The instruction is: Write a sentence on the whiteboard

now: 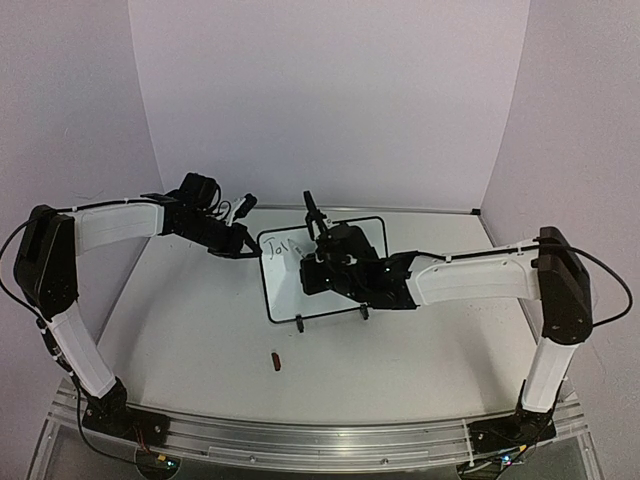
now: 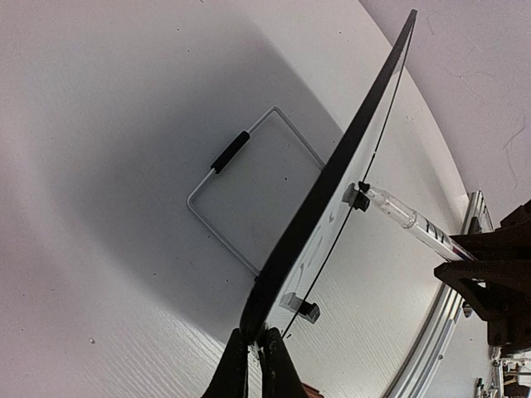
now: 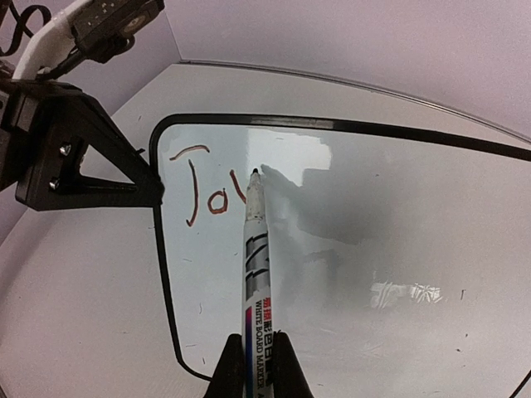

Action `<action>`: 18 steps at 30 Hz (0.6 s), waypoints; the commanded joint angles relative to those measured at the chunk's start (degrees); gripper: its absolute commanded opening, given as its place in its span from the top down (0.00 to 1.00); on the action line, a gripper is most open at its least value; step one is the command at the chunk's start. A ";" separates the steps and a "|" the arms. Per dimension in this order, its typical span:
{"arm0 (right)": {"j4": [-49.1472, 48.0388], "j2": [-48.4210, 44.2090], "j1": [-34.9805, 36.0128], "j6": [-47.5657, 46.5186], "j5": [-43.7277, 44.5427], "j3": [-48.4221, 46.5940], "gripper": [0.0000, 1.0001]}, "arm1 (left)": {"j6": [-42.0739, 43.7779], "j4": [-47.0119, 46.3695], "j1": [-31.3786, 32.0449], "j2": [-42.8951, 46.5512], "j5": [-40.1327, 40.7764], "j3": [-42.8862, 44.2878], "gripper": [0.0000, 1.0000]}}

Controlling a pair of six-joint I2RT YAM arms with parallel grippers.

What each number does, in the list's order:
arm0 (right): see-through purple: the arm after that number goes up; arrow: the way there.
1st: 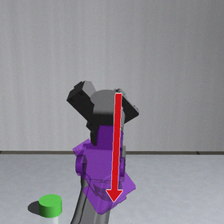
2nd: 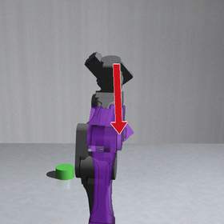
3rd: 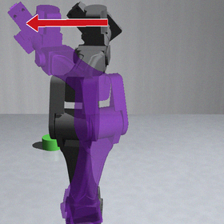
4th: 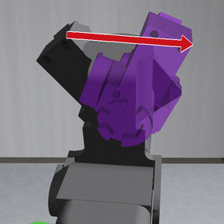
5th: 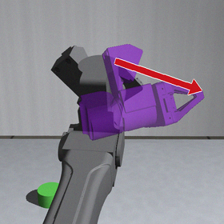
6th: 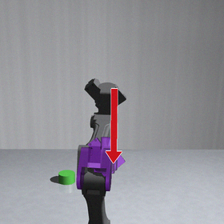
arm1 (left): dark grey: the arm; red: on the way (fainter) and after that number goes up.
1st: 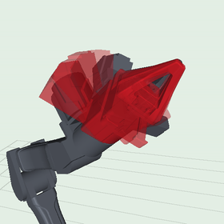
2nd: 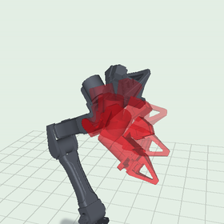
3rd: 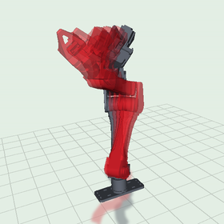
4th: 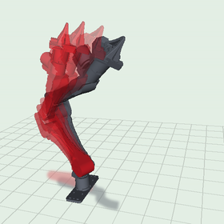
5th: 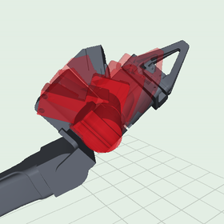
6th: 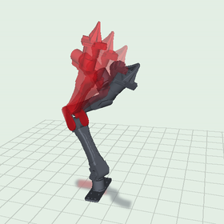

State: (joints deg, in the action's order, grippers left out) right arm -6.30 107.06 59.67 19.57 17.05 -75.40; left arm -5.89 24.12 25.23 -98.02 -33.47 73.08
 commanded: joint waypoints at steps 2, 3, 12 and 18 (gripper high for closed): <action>-0.11 1.25 -0.33 0.23 0.61 -2.02 1.00 | 1.58 1.82 0.44 0.10 0.83 1.98 1.00; -0.04 1.30 -0.32 0.28 0.60 -2.03 1.00 | 1.54 1.78 0.47 0.06 0.75 1.98 1.00; 0.64 1.04 -0.32 0.78 -1.17 -0.47 1.00 | 1.58 1.80 0.44 0.02 0.77 2.11 1.00; 0.61 0.85 0.05 1.24 -2.16 0.62 1.00 | 1.58 1.82 0.43 0.10 0.86 2.07 1.00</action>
State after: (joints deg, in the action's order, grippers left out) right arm -5.95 107.46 59.50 19.98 15.65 -75.33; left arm -5.89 24.12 25.23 -98.02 -33.45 73.08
